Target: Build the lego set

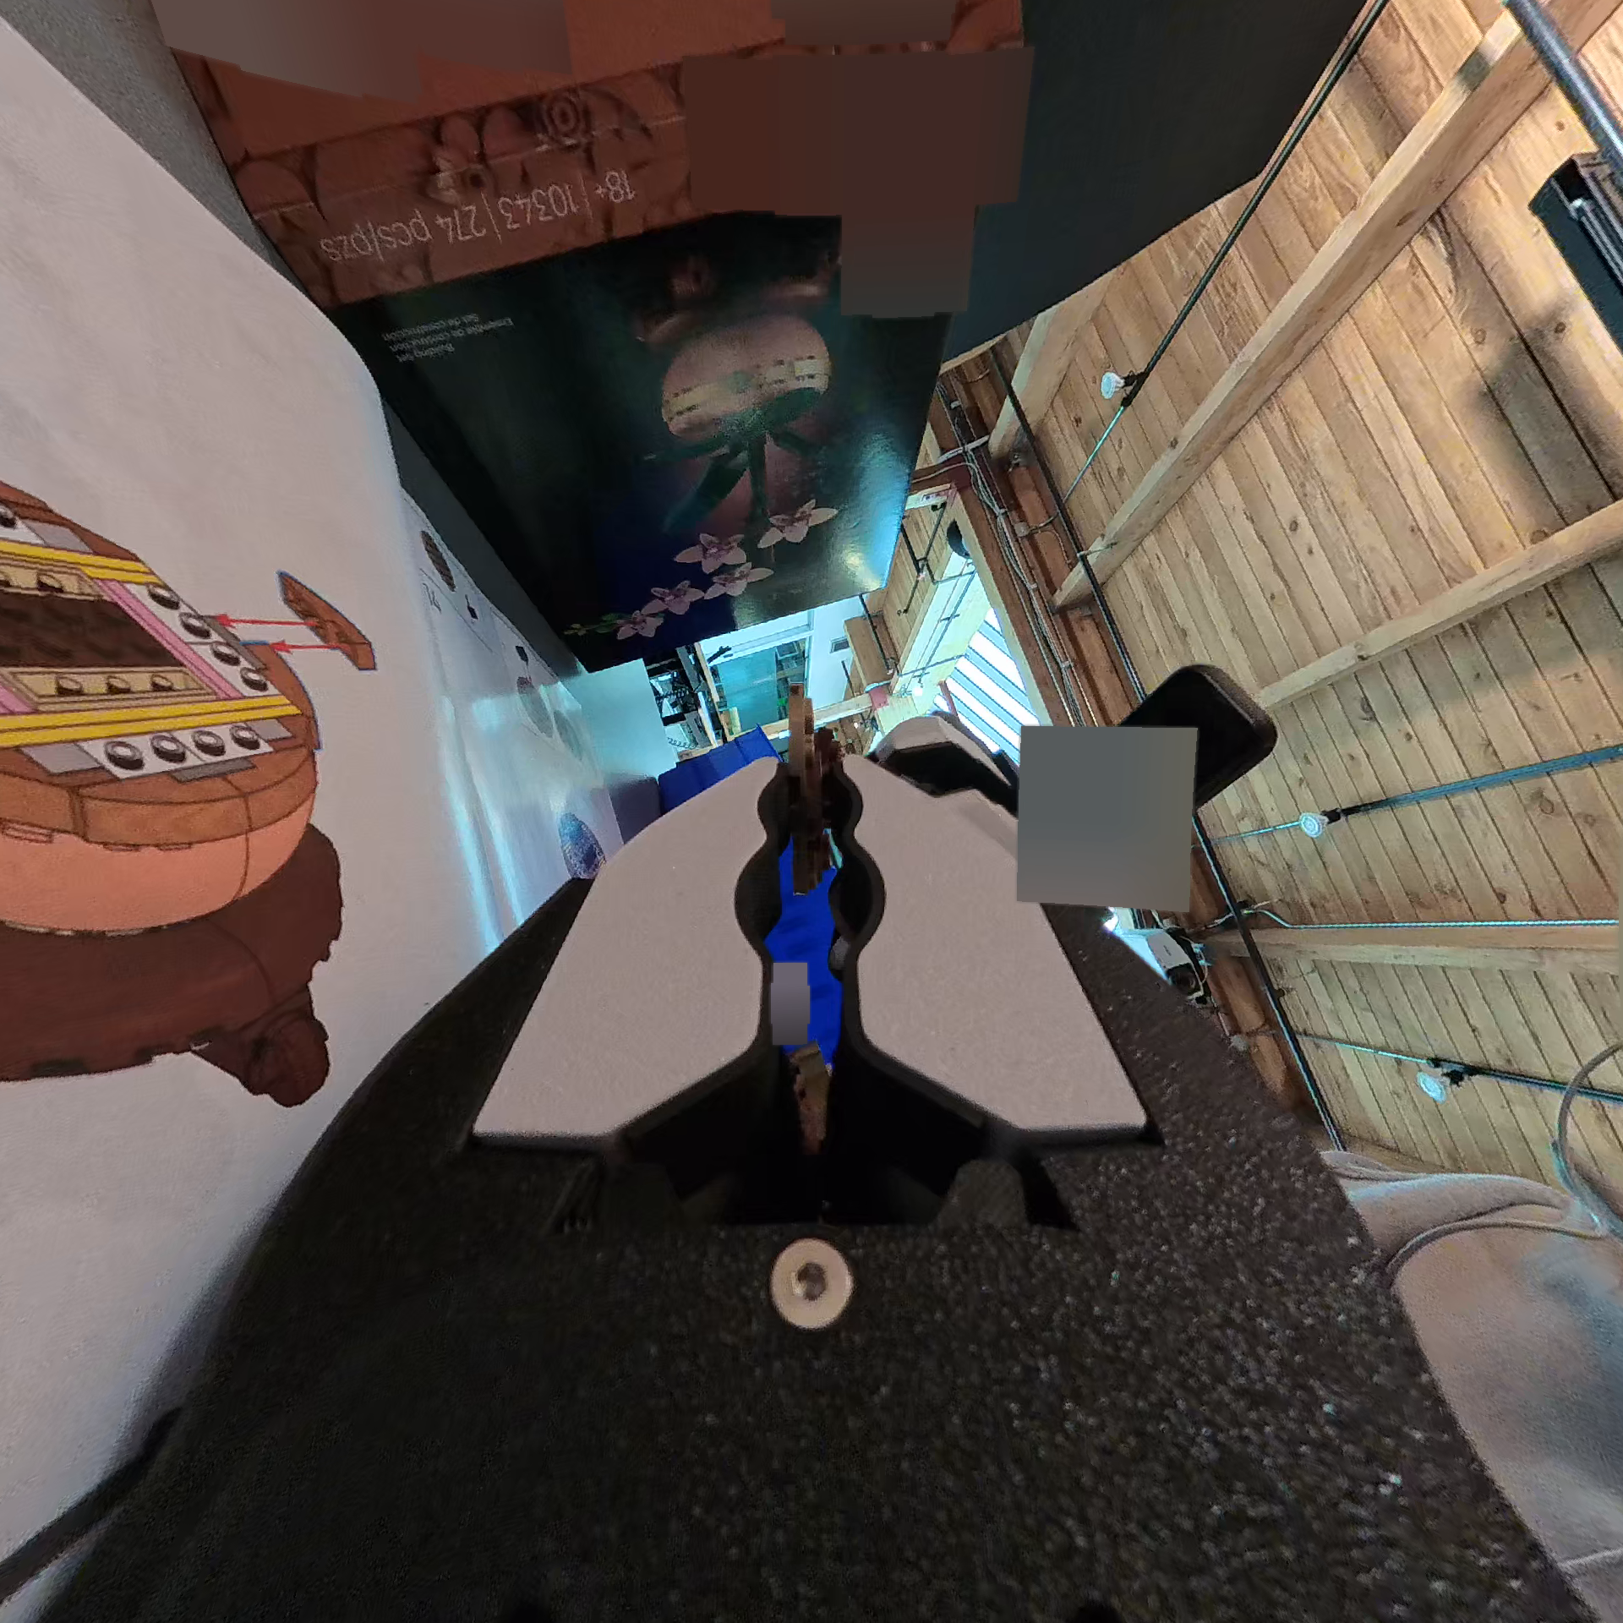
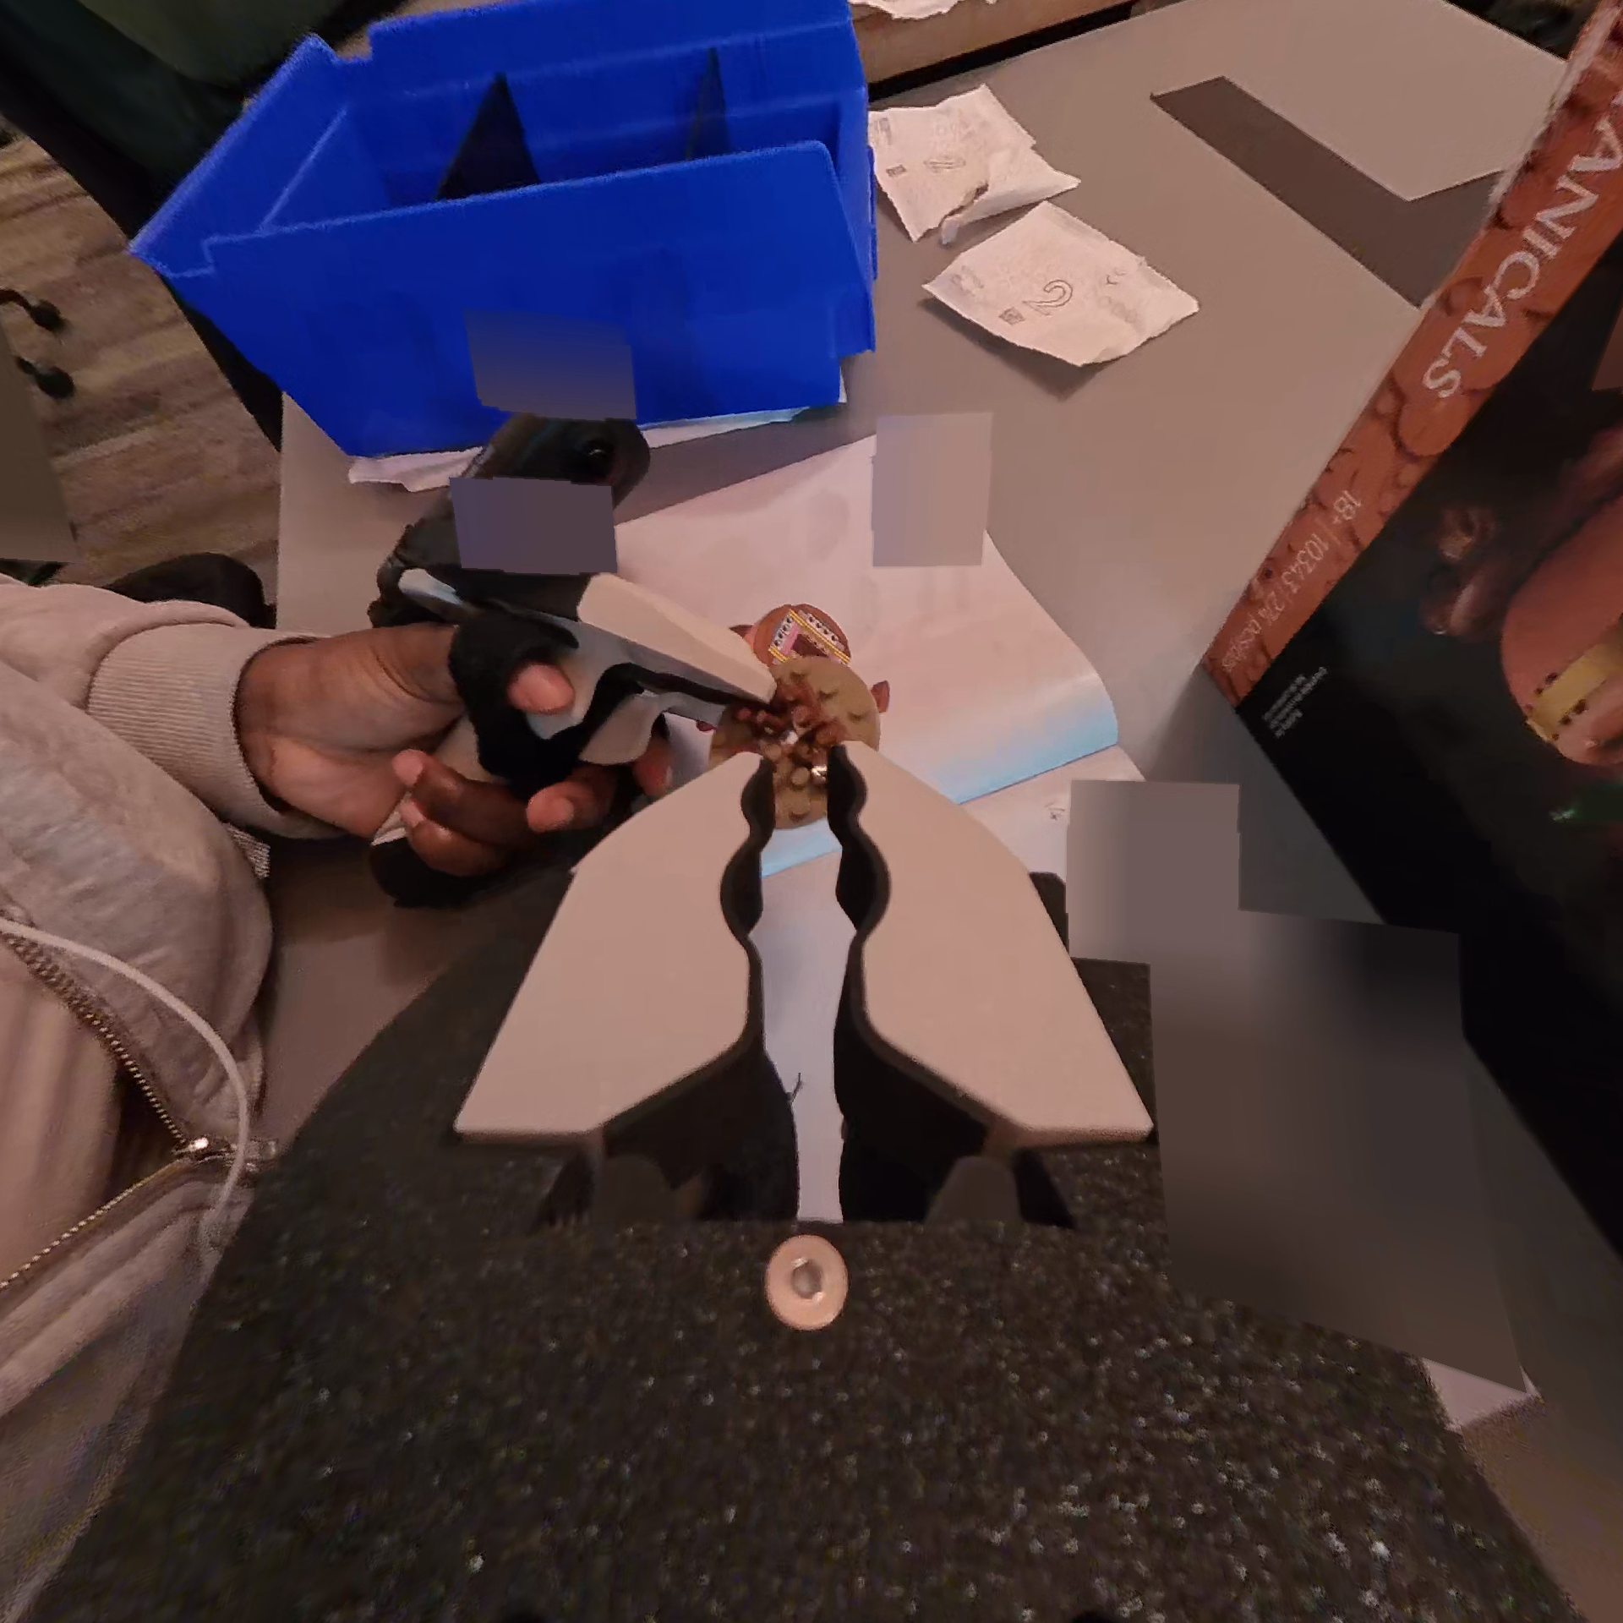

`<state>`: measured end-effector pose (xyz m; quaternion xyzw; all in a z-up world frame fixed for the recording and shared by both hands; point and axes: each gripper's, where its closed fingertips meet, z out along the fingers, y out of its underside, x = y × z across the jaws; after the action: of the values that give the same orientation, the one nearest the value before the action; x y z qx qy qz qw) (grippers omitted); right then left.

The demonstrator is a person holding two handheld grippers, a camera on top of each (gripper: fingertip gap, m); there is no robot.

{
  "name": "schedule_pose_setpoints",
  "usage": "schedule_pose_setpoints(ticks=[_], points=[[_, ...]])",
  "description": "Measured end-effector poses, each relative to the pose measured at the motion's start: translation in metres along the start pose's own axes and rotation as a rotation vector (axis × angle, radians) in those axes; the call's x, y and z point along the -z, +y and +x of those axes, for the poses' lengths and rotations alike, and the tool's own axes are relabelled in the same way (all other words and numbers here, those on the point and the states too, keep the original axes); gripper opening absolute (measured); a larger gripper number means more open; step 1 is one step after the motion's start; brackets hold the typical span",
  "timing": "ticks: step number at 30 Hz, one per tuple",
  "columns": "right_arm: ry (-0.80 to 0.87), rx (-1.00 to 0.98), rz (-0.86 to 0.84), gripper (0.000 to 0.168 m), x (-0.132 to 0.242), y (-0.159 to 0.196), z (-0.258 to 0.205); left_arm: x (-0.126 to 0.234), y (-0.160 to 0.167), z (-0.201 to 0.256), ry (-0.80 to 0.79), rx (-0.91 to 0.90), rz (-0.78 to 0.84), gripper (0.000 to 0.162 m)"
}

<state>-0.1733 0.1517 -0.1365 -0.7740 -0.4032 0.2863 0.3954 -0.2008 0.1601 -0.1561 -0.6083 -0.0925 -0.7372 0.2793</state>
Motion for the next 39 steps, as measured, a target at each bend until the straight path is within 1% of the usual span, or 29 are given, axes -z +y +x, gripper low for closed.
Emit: schedule_pose_setpoints(ticks=[4,10,13,19,23,28,32,39], points=[[0.026,0.086,-0.05,0.009,-0.002,0.002,-0.001,0.0,0.0,-0.001,-0.008,-0.005,-0.003,0.007],[0.126,0.362,-0.167,0.007,-0.017,0.002,-0.006,-0.002,0.005,-0.002,-0.032,-0.051,-0.019,0.007],[0.125,0.409,-0.212,0.005,-0.023,0.009,-0.008,-0.003,0.006,-0.002,-0.038,-0.07,-0.025,0.007],[0.133,0.388,-0.187,0.002,-0.022,0.008,-0.007,-0.003,0.008,0.0,-0.034,-0.084,-0.033,0.007],[0.166,0.376,-0.15,0.002,-0.017,0.003,-0.003,-0.004,0.009,0.001,-0.027,-0.096,-0.043,0.007],[0.122,0.257,-0.071,0.002,-0.013,-0.005,-0.004,-0.004,0.01,0.002,-0.023,-0.099,-0.044,0.007],[0.116,0.258,-0.1,0.002,-0.017,0.0,-0.007,-0.004,0.011,0.002,-0.022,-0.112,-0.051,0.007],[0.122,0.163,-0.11,0.002,-0.02,0.001,-0.007,-0.005,0.012,0.004,-0.024,-0.146,-0.048,0.007]])
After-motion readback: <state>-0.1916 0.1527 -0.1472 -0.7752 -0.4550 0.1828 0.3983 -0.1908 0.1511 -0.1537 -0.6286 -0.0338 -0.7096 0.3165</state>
